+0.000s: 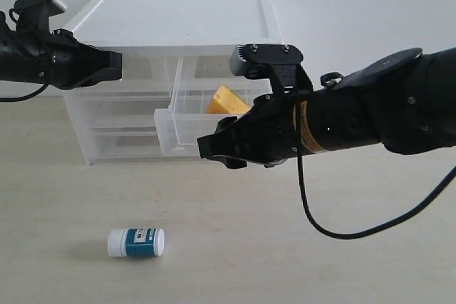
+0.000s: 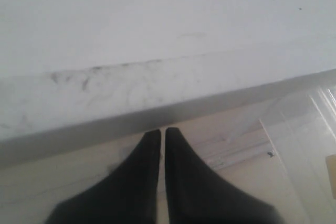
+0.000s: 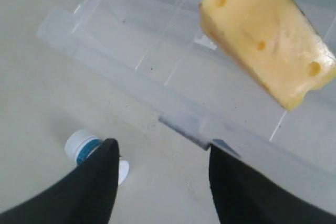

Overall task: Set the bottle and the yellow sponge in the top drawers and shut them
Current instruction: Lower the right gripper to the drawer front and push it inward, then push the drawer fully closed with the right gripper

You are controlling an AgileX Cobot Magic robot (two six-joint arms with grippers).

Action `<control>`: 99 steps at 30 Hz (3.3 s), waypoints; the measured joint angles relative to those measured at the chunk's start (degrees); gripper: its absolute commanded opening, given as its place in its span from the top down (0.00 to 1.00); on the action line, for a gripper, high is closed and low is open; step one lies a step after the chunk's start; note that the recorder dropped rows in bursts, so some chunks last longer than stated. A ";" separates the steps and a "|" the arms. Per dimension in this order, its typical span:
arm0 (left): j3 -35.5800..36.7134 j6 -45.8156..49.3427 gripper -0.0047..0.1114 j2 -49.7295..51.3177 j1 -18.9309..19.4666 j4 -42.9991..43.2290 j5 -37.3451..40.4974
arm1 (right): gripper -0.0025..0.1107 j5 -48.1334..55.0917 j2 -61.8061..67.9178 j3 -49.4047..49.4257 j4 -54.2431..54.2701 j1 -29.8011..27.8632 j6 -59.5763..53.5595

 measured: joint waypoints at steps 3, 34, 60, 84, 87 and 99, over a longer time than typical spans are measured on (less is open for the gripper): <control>-0.04 0.00 0.93 0.00 0.00 0.00 0.00 | 0.55 1.06 0.17 -1.52 0.00 0.00 -0.52; -0.13 0.00 0.93 0.23 0.00 0.00 -0.09 | 0.55 9.49 10.87 -16.80 0.24 0.55 -2.83; -0.26 0.00 0.93 0.34 0.00 0.00 0.01 | 0.55 6.25 8.38 -15.90 0.24 -0.57 -2.70; -0.26 0.00 0.93 0.34 0.00 0.00 0.11 | 0.55 16.98 7.67 -10.56 0.24 -0.71 -4.50; -0.26 0.00 0.93 0.34 0.00 0.00 0.11 | 0.55 16.98 9.08 -12.20 0.24 -0.71 -4.72; -0.26 0.00 0.93 0.34 0.00 0.00 0.11 | 0.55 18.27 9.38 -17.06 0.24 -0.71 -5.72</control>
